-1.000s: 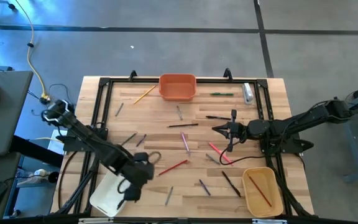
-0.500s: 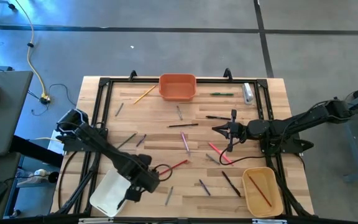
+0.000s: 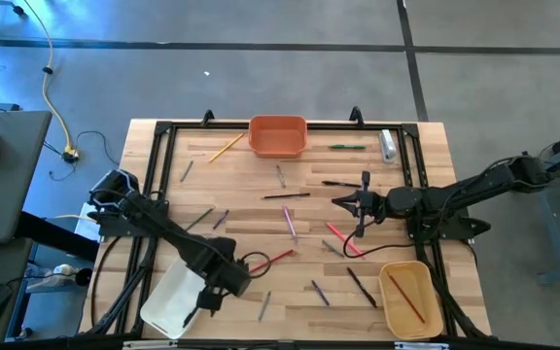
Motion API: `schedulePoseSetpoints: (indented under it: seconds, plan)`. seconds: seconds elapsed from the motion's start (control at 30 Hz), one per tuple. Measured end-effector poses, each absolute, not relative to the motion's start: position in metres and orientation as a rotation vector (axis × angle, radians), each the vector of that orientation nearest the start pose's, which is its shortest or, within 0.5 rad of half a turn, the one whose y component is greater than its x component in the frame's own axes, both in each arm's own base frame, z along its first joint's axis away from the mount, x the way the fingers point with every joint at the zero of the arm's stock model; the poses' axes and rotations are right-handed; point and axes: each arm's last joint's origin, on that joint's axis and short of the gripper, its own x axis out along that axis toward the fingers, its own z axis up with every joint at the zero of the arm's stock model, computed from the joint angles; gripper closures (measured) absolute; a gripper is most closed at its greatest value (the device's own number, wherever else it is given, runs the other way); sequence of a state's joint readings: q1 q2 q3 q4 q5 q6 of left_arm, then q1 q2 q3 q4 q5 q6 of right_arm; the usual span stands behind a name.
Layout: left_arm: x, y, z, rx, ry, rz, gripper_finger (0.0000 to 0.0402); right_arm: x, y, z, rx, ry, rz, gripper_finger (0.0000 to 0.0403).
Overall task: Sort crayons/erasers/pens/pencils in bins
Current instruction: Adjust the white bin, then put the blue crayon into the orange bin
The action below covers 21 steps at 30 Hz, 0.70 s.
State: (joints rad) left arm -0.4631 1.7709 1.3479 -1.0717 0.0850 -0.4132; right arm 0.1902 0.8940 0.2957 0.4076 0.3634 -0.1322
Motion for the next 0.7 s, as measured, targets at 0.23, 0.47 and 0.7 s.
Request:
schedulePoseSetpoints:
  seconds: [0.23,0.47,0.7]
  plan:
    - [0.285,-0.166,0.211,0.025,1.569,-0.179,0.0401,0.183,0.025,0.203,-0.187,0.195,-0.16,0.0403]
    - [0.283,-0.157,0.209,0.068,1.618,-0.073,0.0402,0.183,0.025,0.202,-0.184,0.197,-0.161,0.0403]
    - [0.285,-0.142,0.209,0.047,1.662,0.006,0.0402,0.183,0.025,0.202,-0.184,0.198,-0.161,0.0403]
